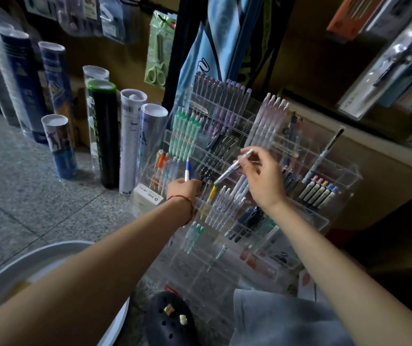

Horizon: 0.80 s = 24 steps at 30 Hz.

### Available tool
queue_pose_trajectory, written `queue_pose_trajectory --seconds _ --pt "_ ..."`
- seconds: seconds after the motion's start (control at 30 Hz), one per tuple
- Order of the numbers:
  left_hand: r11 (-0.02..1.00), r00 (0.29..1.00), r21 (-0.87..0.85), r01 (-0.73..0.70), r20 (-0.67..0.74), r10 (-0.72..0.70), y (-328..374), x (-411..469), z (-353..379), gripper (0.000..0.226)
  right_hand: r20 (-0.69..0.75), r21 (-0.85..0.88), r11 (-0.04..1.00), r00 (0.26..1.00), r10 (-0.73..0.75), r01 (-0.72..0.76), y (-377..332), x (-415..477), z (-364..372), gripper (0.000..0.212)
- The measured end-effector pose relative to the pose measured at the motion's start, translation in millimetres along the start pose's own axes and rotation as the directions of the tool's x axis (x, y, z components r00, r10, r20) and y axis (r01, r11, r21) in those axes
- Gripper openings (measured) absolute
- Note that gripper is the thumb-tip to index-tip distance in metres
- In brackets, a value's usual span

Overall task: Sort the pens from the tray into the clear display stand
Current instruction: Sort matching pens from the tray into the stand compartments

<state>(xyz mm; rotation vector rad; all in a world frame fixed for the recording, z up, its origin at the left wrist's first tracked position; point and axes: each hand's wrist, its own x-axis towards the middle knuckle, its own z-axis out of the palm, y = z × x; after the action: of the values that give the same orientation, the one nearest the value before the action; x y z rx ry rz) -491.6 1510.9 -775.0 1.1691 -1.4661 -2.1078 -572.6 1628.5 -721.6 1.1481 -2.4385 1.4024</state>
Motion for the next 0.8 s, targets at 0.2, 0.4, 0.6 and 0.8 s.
queue_pose_trajectory --seconds 0.2,0.4,0.6,0.8 --pt "1.0 0.999 0.001 0.009 -0.037 -0.009 -7.8 6.9 -7.1 0.031 0.256 -0.24 0.964 0.95 0.18 -0.117 12.7 5.0 21.6 0.013" --pt "1.0 0.999 -0.001 0.016 -0.037 -0.016 -1.7 11.5 -13.2 0.029 0.311 -0.312 0.939 0.918 0.245 -0.145 14.7 7.5 25.6 0.013" --pt "1.0 1.0 0.024 0.019 -0.021 -0.019 -2.8 12.7 -7.6 0.022 0.304 -0.339 0.93 0.918 0.253 -0.144 12.3 13.8 26.5 0.009" --pt "0.998 0.999 0.041 0.042 -0.001 -0.042 -6.5 14.2 -12.2 0.022 0.401 -0.624 0.779 0.835 0.377 -0.052 16.4 11.7 38.8 0.023"
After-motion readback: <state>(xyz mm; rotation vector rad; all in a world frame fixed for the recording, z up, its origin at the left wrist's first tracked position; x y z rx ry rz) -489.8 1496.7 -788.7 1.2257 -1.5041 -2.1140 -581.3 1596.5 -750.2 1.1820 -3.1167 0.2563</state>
